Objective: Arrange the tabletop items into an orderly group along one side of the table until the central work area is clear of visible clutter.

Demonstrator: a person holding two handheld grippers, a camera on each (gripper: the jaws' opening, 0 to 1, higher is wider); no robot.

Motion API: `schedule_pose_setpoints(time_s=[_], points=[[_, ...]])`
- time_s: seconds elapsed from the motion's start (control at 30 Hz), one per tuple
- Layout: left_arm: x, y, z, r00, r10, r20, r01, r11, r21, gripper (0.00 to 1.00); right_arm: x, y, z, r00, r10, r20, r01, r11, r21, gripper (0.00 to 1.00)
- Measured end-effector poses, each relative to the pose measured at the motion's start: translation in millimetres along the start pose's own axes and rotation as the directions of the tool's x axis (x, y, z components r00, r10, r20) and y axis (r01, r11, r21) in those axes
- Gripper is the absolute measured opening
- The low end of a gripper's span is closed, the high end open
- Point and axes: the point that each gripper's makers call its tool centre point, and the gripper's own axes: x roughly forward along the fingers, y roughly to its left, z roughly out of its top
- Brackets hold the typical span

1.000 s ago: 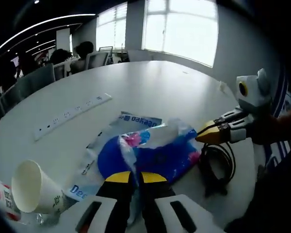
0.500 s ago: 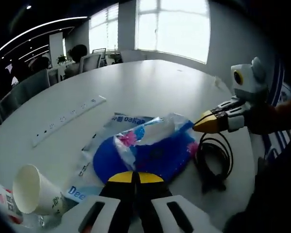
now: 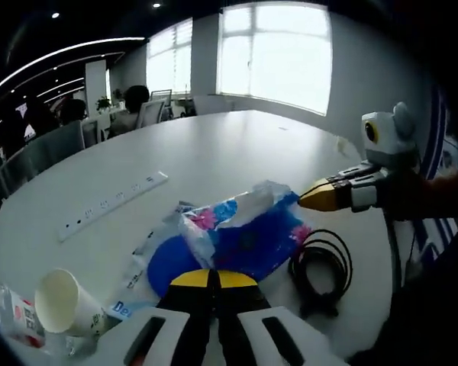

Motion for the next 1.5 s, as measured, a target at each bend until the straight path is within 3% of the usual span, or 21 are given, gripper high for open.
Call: schedule_pose_setpoints(time_s=[0.2, 0.57, 0.7, 1.5], points=[[-5.1, -7.9, 8.5, 1.000, 0.005, 0.027, -0.005, 1.000, 0.002, 0.00, -7.3, -3.3, 6.0, 1.000, -0.012, 0.020, 0.012, 1.000, -0.002, 0.00], [-13.5, -21.8, 32.3, 0.996, -0.005, 0.084, 0.008, 0.999, -0.031, 0.00, -26.5, -13.0, 37.8, 0.996, -0.027, 0.084, 0.027, 1.000, 0.004, 0.00], [-12.9, -24.8, 41.9, 0.995, -0.007, 0.095, 0.010, 1.000, -0.027, 0.00, -27.8, -17.4, 40.8, 0.996, -0.030, 0.084, 0.031, 0.999, -0.013, 0.00], [24.4, -60.4, 79.7, 0.992, -0.026, 0.126, 0.032, 0.999, -0.043, 0.00, -34.7, -80.3, 53.4, 0.997, -0.062, 0.050, 0.065, 0.995, -0.075, 0.00]])
